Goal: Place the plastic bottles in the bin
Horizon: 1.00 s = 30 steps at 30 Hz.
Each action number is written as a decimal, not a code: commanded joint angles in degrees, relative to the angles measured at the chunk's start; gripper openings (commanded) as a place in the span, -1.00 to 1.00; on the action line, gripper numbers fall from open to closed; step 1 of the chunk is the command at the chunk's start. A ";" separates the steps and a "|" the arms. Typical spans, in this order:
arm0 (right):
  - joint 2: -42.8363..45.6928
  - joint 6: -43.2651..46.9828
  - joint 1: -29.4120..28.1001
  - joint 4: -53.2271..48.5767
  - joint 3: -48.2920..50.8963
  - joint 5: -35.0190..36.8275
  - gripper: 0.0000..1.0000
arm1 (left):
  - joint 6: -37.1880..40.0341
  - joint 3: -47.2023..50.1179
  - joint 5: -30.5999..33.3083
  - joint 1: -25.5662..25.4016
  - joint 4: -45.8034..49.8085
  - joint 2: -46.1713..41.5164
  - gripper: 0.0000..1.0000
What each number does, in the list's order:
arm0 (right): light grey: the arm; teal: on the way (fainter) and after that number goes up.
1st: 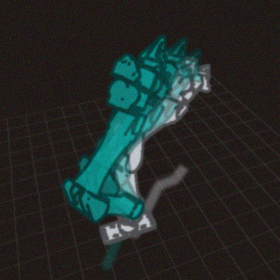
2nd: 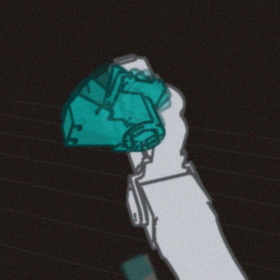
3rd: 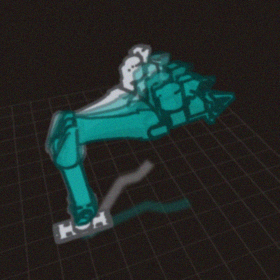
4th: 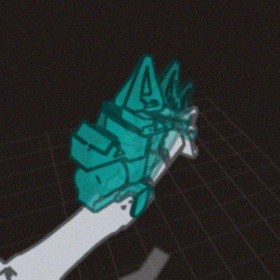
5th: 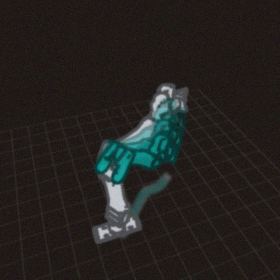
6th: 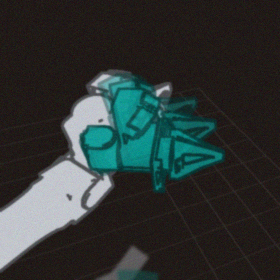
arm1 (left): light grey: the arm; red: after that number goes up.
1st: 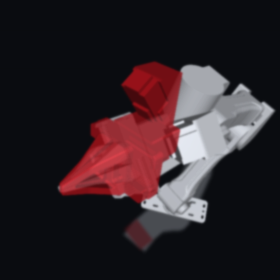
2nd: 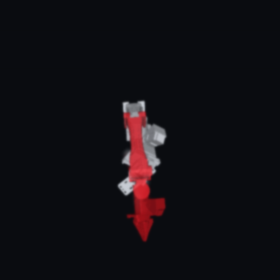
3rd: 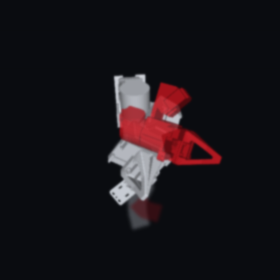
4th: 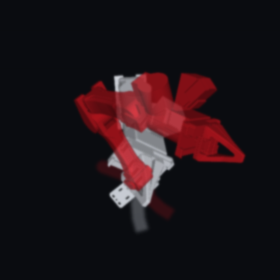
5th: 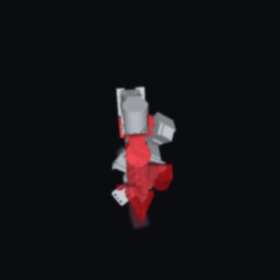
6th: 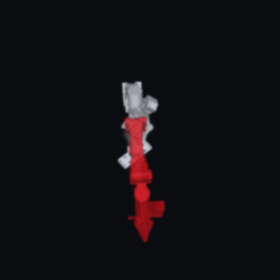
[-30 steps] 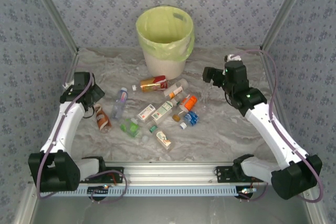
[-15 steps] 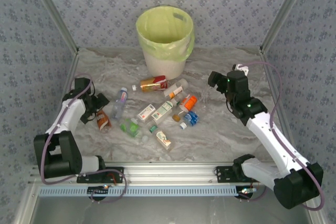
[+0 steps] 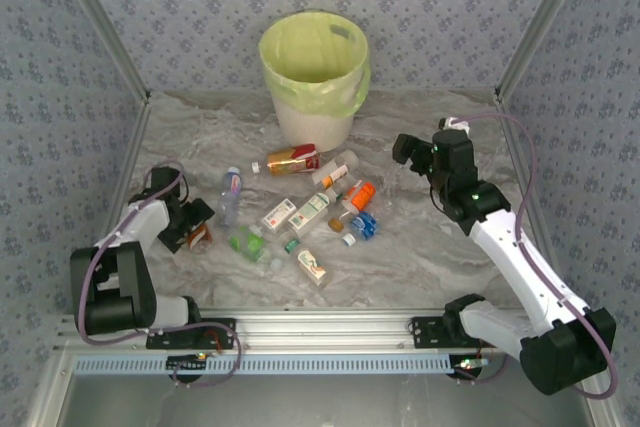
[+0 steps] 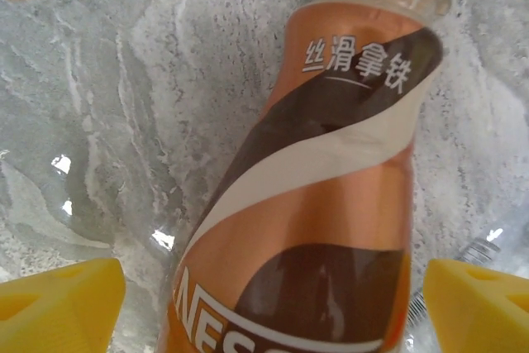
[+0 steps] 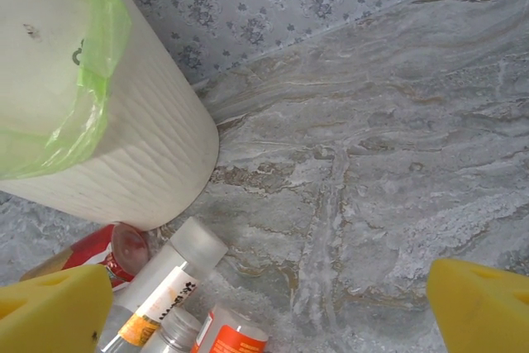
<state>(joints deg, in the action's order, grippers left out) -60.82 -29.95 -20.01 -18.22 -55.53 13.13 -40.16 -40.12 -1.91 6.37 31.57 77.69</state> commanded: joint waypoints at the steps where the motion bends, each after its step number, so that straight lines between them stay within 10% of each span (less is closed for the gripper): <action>1: -0.67 0.80 0.25 -1.60 -2.37 -0.79 1.00 | -1.10 0.74 0.51 -0.11 -2.38 1.35 0.64; 14: -0.05 -1.77 0.27 2.36 0.04 0.91 1.00 | -0.35 -0.26 2.27 -0.12 -3.45 -2.11 -0.02; 30: 1.59 -2.43 0.02 9.45 4.27 -0.74 1.00 | -8.23 -9.16 10.08 -3.57 -13.98 -9.65 -0.05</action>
<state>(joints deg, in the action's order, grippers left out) -60.86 -31.59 -20.01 -11.60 -52.21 12.69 -46.09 -44.34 6.37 4.84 23.70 68.36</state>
